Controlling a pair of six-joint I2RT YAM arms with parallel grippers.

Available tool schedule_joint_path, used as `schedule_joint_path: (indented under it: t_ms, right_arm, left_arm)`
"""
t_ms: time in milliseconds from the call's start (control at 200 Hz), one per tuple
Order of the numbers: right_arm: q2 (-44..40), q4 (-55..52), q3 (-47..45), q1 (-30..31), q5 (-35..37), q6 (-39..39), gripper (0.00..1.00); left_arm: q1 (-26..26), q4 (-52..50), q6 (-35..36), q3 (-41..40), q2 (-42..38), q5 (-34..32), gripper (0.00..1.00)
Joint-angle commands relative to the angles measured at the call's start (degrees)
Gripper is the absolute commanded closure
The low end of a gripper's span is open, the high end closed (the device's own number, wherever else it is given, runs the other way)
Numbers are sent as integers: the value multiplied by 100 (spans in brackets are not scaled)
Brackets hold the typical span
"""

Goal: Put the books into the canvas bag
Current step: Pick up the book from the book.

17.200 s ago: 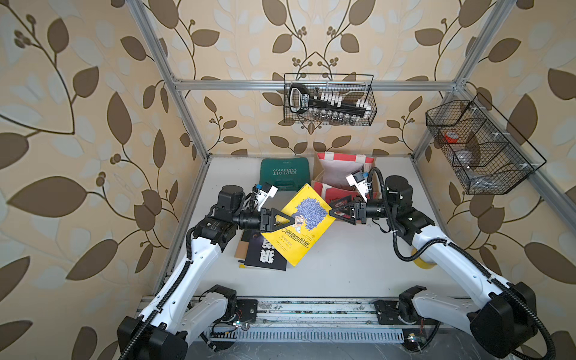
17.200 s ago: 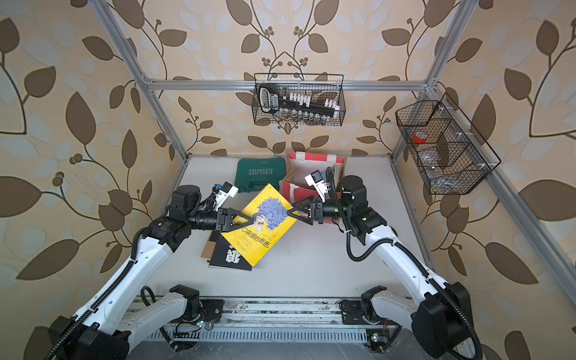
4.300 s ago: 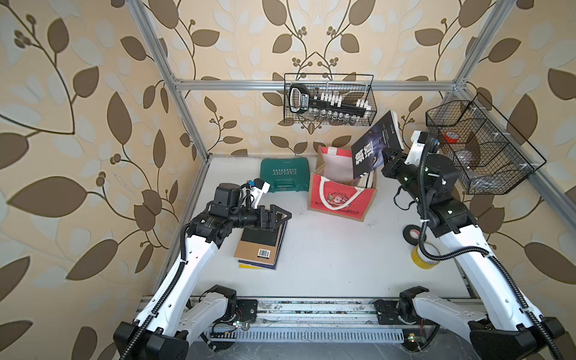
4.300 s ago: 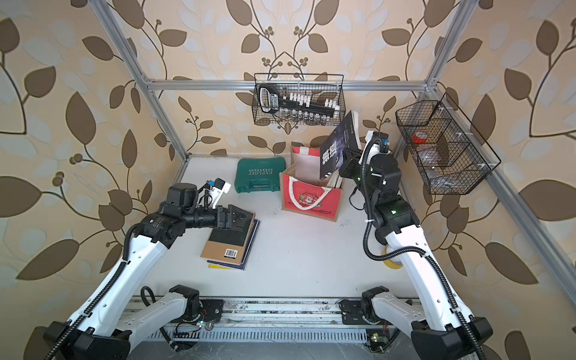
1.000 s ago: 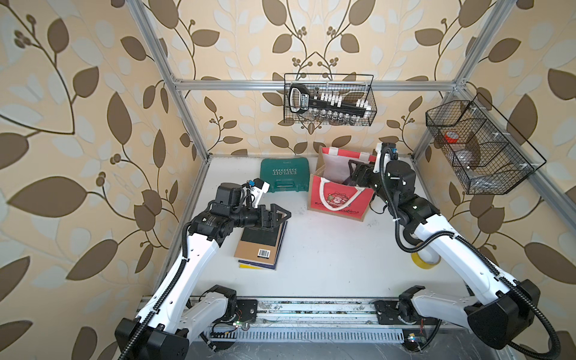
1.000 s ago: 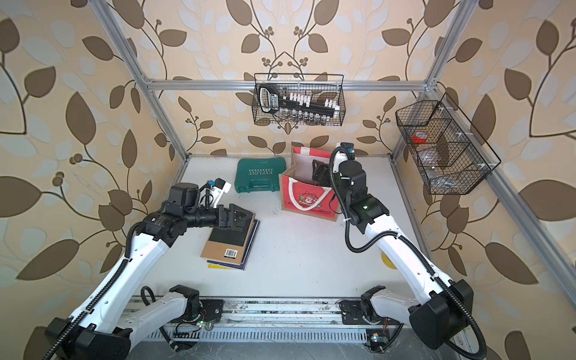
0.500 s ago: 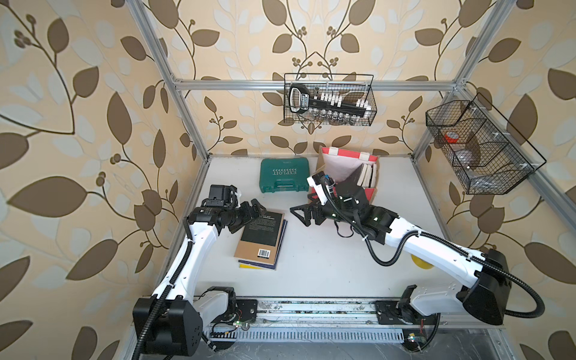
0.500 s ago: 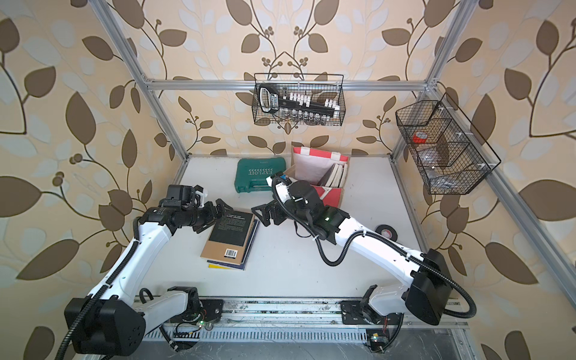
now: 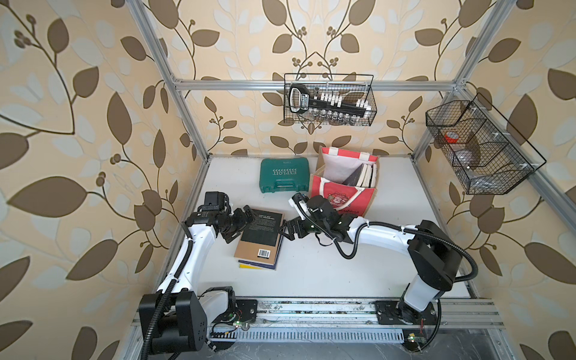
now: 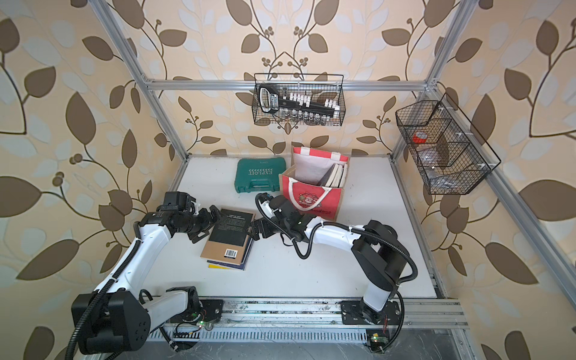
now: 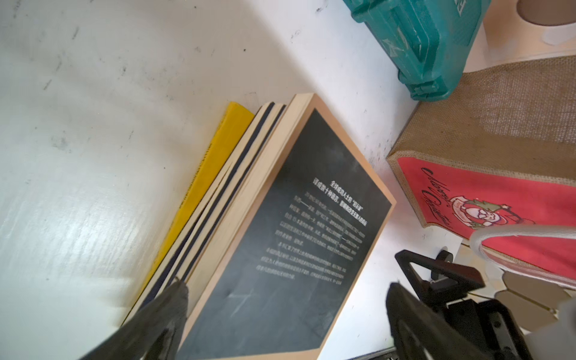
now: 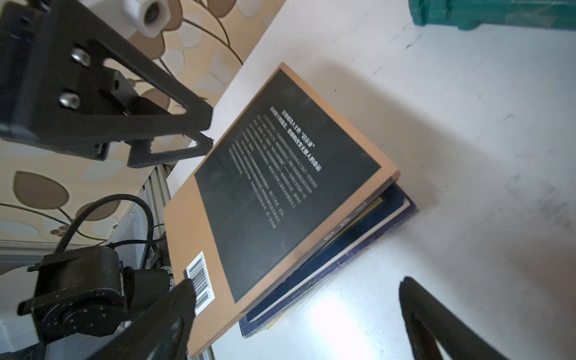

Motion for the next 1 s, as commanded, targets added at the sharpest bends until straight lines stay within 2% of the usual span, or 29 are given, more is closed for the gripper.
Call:
schedule_joint_path:
  t_ms: [0,130,270,405,765,995]
  right_arm:
    - [160,335,-52,12,-239,175,1]
    - [281,361,-57,11,-258,188,1]
    - [425,524,-86,-82,-462,338,1]
    - [586,1025,-223,-325,-1033,692,1]
    - [1077,1596,-101,-736,-1701,1008,1]
    - [1484,1794,315,-850,-2115,1128,4]
  left_arm:
    - [51,-24,-39,-17,20,112,1]
    - [59,95,-43,-65,107,349,1]
    - [59,350,-33,-136,178,955,1]
    - [57,380,-22,-188,198,1091,1]
    - [48,692,-199,-440,268,1392,1]
    - [50,857,-282,-593,303,1475,1]
